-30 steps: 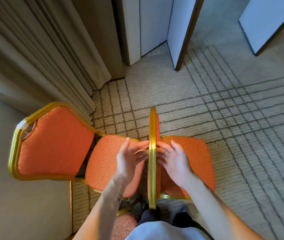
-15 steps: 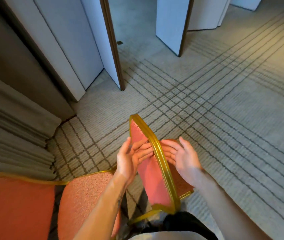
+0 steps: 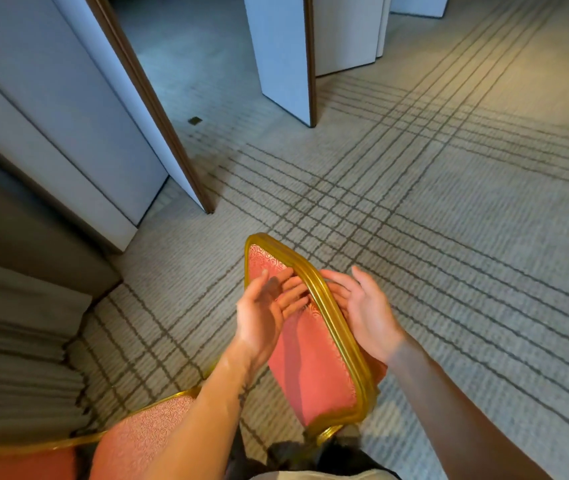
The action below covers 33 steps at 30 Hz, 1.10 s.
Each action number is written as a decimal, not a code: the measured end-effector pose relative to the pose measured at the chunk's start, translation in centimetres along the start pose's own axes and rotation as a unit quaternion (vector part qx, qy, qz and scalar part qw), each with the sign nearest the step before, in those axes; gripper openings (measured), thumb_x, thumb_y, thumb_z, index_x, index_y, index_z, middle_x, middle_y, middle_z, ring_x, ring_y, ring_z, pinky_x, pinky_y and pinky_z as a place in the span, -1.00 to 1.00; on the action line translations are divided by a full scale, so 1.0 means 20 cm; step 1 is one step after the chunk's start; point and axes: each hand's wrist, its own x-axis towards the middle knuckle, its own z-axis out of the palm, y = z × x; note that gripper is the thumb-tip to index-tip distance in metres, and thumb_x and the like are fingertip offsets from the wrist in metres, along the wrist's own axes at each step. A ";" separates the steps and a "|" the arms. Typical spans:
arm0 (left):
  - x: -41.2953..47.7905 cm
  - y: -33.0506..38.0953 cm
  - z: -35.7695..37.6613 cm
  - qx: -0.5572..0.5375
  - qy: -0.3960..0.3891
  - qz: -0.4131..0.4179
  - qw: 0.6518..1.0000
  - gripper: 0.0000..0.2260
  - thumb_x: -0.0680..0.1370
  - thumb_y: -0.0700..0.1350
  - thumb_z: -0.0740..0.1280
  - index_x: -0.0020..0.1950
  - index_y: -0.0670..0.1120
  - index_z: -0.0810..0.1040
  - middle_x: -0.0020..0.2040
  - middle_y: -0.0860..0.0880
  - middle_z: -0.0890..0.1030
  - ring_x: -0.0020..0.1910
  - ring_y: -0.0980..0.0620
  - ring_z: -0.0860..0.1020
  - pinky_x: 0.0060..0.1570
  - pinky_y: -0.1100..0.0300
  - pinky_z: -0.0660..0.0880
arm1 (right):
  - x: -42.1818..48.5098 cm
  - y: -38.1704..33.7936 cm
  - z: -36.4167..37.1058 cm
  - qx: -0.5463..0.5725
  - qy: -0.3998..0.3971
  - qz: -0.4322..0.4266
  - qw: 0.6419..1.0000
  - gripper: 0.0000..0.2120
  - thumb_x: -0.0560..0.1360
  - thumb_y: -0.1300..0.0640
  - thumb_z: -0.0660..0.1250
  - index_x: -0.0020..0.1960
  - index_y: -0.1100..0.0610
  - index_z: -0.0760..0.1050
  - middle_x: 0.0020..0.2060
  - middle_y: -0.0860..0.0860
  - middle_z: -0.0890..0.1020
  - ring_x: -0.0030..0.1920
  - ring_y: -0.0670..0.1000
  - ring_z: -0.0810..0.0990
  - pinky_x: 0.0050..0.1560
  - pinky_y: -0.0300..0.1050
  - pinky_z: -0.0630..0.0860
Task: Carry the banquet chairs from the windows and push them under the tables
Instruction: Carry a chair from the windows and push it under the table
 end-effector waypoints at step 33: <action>0.56 -0.11 0.55 0.719 -0.037 0.268 0.640 -0.54 0.55 -0.10 0.30 0.46 0.04 0.44 0.27 -0.02 0.29 0.32 -0.05 0.27 0.44 -0.08 0.31 | 0.14 -0.27 -0.38 -0.300 0.146 -0.177 0.926 -0.75 0.59 -0.08 0.31 0.26 -0.23 0.56 0.01 -0.29 0.69 0.05 -0.24 0.63 0.22 -0.01 0.55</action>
